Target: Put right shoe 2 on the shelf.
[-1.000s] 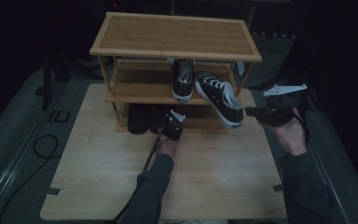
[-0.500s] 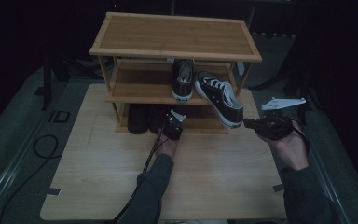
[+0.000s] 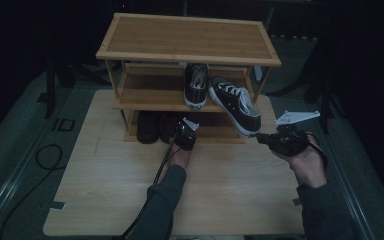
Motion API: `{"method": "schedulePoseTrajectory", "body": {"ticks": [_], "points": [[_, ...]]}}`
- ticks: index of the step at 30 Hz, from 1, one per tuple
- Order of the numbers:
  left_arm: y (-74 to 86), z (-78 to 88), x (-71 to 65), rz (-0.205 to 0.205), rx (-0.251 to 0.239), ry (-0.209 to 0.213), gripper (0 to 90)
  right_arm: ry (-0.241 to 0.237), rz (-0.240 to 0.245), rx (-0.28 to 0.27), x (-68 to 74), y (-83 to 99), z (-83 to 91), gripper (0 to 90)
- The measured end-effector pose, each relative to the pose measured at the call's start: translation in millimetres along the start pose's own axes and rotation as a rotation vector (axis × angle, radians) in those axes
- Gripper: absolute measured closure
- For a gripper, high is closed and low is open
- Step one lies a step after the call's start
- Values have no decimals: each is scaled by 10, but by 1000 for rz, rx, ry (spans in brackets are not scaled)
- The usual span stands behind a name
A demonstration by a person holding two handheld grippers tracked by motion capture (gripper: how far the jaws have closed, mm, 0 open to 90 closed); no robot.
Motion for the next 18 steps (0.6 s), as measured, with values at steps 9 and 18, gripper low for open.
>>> {"method": "schedulePoseTrajectory", "body": {"ticks": [9, 18], "points": [[0, 1, 0, -4, 2, -2, 900, 3, -5, -11, 3, -20, 2, 900], [1, 2, -1, -8, 4, -3, 900, 4, 4, -34, 54, -97, -6, 900]]}}
Point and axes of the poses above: each handheld gripper's, and its own axes: z roughly backward along the jaws, y roughly out of its underside, x roughly to its left, the point moved 4 cm from there along -z, roughly forward along the jaws, and after that the axes turned 10 degrees about z, right-handed, at the moved point
